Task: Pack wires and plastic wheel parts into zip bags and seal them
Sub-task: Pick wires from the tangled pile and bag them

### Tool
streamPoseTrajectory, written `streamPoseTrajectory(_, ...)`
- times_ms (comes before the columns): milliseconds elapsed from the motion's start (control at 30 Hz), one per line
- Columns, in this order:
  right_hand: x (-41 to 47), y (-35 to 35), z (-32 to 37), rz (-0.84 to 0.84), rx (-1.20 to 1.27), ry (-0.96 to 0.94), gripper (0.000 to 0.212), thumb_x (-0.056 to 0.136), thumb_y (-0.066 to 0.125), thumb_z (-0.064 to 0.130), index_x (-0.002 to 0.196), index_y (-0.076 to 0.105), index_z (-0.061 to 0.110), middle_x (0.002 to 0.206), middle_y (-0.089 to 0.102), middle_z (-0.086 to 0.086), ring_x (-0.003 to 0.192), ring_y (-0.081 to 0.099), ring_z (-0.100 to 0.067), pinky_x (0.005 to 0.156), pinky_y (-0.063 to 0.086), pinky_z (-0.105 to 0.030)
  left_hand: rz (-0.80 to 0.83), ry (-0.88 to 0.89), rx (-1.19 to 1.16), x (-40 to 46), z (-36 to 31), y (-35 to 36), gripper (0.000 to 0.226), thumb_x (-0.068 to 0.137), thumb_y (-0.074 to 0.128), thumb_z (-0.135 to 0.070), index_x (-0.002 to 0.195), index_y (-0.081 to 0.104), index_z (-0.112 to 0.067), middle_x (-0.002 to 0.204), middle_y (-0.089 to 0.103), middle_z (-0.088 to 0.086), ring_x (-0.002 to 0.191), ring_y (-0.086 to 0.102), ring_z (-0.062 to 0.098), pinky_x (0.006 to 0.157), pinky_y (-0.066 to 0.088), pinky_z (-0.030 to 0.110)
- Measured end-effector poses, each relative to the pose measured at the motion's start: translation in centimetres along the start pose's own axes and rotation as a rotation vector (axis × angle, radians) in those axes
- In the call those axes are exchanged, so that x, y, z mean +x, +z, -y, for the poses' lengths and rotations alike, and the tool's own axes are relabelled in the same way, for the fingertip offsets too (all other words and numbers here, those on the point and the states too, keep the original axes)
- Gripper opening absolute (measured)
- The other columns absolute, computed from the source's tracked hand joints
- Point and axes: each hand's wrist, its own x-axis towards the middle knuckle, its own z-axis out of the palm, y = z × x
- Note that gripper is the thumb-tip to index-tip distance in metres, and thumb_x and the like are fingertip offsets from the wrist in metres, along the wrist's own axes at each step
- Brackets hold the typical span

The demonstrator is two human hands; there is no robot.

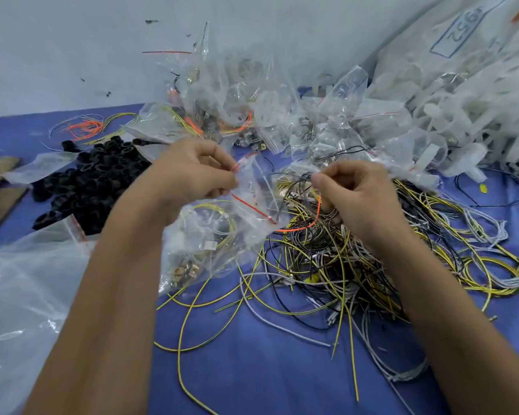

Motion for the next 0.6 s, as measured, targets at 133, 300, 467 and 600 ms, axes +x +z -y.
streamPoseTrajectory(133, 0.5, -0.7, -0.3, -0.266, -0.317, -0.155, 0.018, 0.091, 0.069, 0.024, 0.075, 0.073, 0.015, 0.057, 0.066, 0.007, 0.052, 0.062, -0.009, 0.054, 0.051, -0.028, 0.082, -0.01, 0.065, -0.1, -0.6, 2.6, 0.014, 0.083, 0.072, 0.01, 0.085, 0.065, -0.002, 0.058, 0.065, 0.008, 0.043, 0.056, 0.009, 0.046, 0.046, 0.017)
streamPoseTrajectory(300, 0.4, -0.8, 0.0, -0.266, -0.328, -0.195, 0.016, 0.09, 0.071, 0.022, 0.076, 0.074, 0.014, 0.059, 0.067, 0.002, 0.051, 0.06, -0.013, 0.053, 0.045, -0.025, 0.081, 0.034, 0.182, 0.0, -0.7, 5.0, 0.015, 0.082, 0.068, 0.003, 0.076, 0.064, -0.01, 0.061, 0.069, 0.009, 0.049, 0.063, 0.012, 0.053, 0.049, 0.024)
streamPoseTrajectory(467, 0.3, -1.3, 0.1, -0.092, -0.283, -0.174, 0.019, 0.09, 0.074, 0.019, 0.072, 0.07, 0.016, 0.052, 0.06, 0.007, 0.043, 0.046, -0.004, 0.047, 0.034, -0.013, -0.062, 0.087, 0.301, -0.2, -1.1, 5.7, 0.008, 0.081, 0.066, -0.006, 0.074, 0.067, -0.01, 0.059, 0.07, 0.0, 0.059, 0.069, 0.016, 0.054, 0.053, 0.027)
streamPoseTrajectory(600, 0.3, -1.8, 0.3, 0.017, -0.268, -0.166, 0.018, 0.09, 0.074, 0.017, 0.072, 0.072, 0.015, 0.052, 0.062, 0.002, 0.045, 0.047, -0.004, 0.048, 0.037, -0.017, -0.17, 0.126, 0.393, -0.3, -1.4, 5.2, 0.006, 0.079, 0.064, -0.007, 0.083, 0.069, -0.008, 0.07, 0.073, 0.006, 0.075, 0.073, 0.022, 0.073, 0.06, 0.039)
